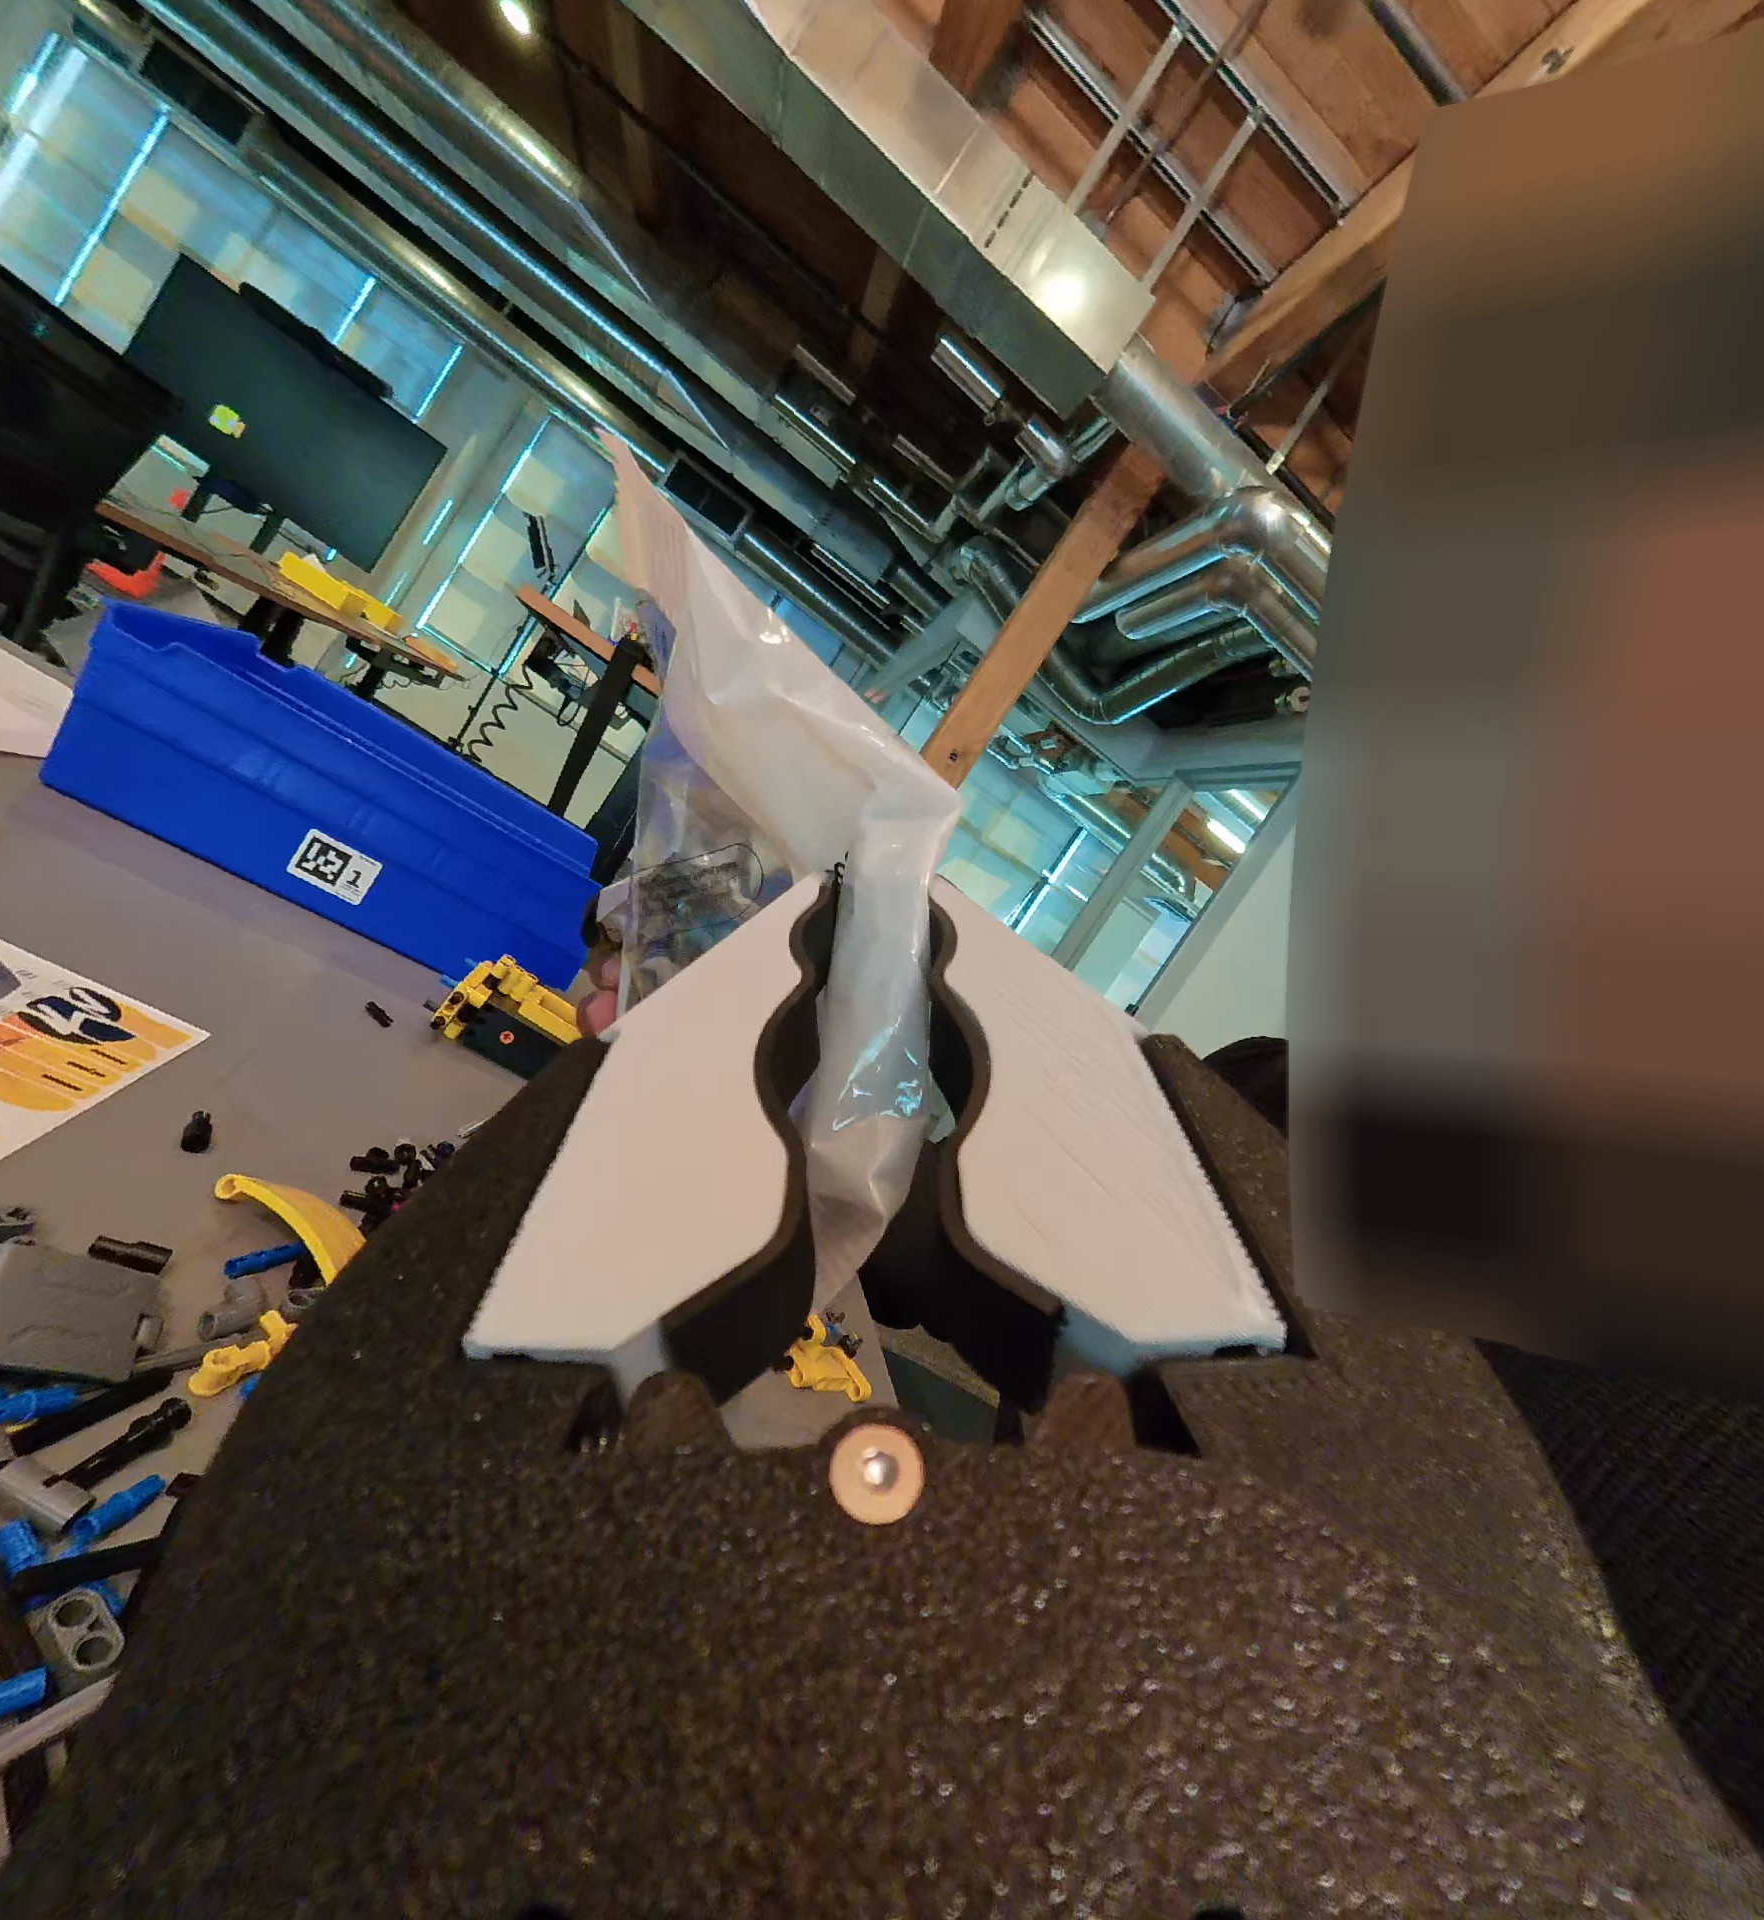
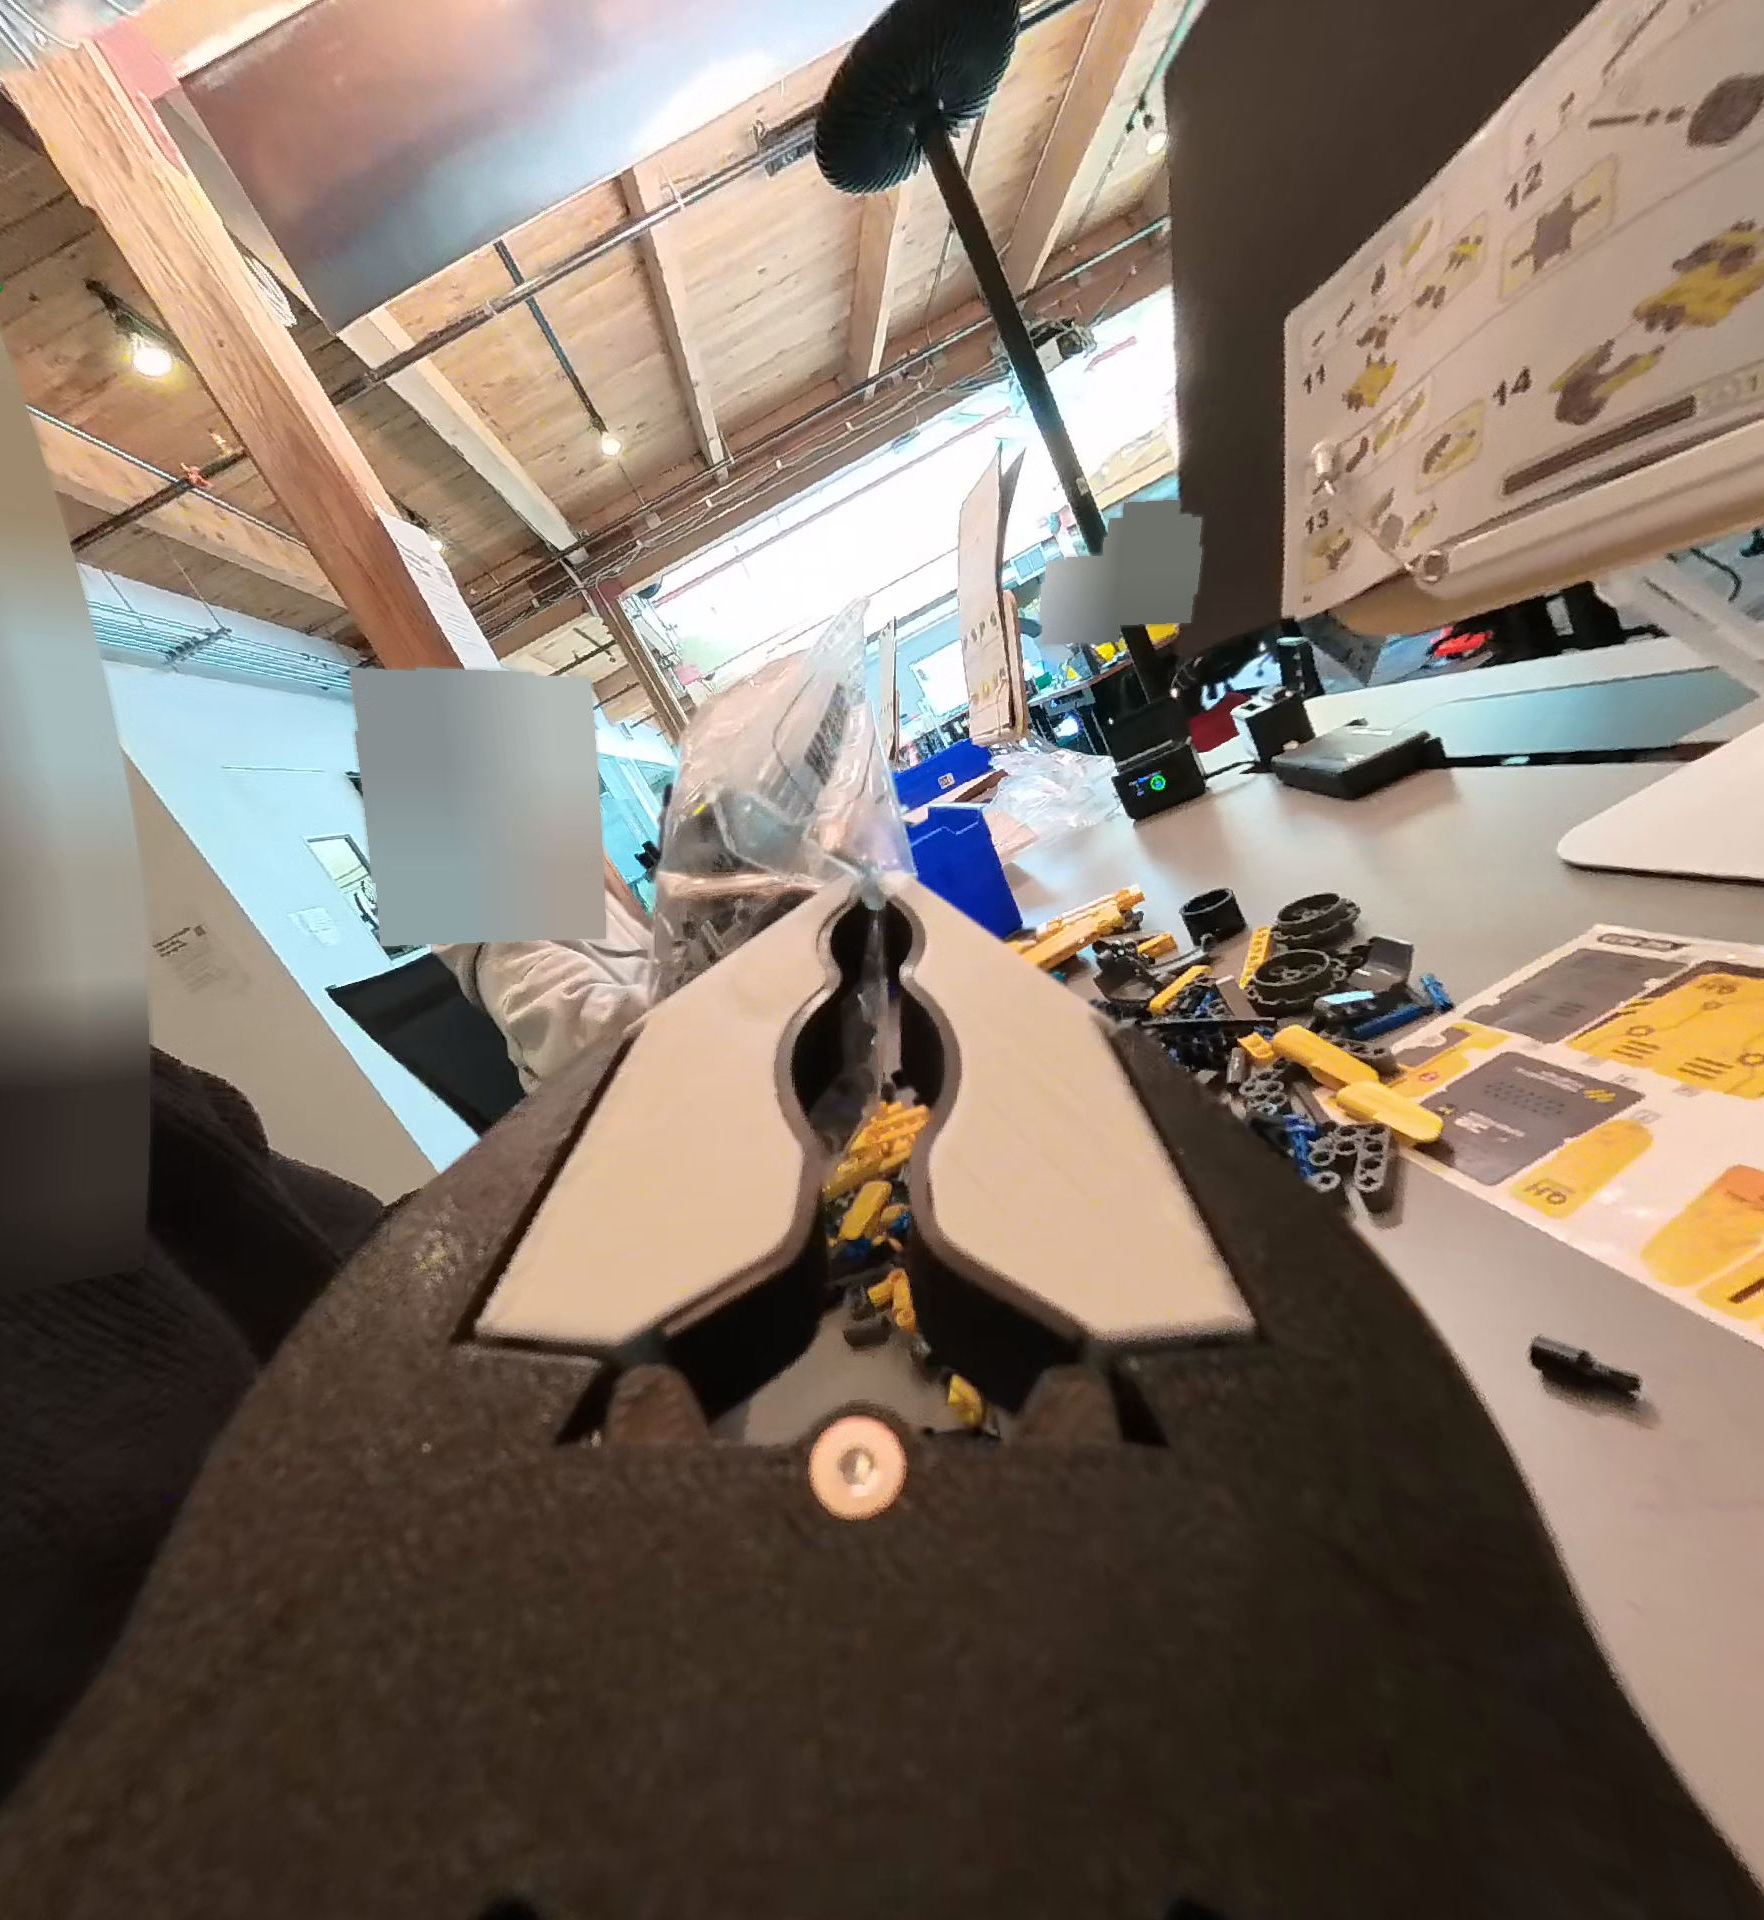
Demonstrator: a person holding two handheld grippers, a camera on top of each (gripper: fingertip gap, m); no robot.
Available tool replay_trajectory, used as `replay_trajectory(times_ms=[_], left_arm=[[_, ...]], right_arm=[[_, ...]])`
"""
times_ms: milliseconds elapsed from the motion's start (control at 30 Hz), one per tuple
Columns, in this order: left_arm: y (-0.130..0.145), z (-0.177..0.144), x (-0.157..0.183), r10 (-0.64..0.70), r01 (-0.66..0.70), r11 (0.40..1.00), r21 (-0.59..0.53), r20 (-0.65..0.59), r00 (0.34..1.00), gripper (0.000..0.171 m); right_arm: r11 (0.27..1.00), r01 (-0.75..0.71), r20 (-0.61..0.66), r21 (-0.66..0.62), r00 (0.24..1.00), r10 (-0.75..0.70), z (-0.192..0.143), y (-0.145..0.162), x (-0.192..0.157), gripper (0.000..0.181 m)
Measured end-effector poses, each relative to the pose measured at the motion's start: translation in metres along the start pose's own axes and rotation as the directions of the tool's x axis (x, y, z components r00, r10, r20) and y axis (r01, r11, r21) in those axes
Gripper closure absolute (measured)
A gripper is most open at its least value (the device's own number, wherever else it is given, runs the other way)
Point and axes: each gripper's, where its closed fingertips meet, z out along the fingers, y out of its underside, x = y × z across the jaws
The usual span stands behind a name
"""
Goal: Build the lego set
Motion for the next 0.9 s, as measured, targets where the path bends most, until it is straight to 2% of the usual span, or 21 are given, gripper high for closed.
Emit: replay_trajectory(times_ms=[367, 900], left_arm=[[-0.004, -0.002, -0.003, 0.050, -0.051, 0.998, 0.027, 0.038, 0.998, 0.157], [-0.005, -0.005, -0.015, -0.016, 0.013, 0.999, 0.048, 0.068, 0.998, 0.151]], right_arm=[[0.998, 0.048, 0.044, 0.051, 0.998, -0.050, -0.001, -0.010, -0.014, 0.180], [0.997, -0.007, 0.074, 0.071, 0.997, 0.002, -0.003, -0.012, -0.015, 0.180]])
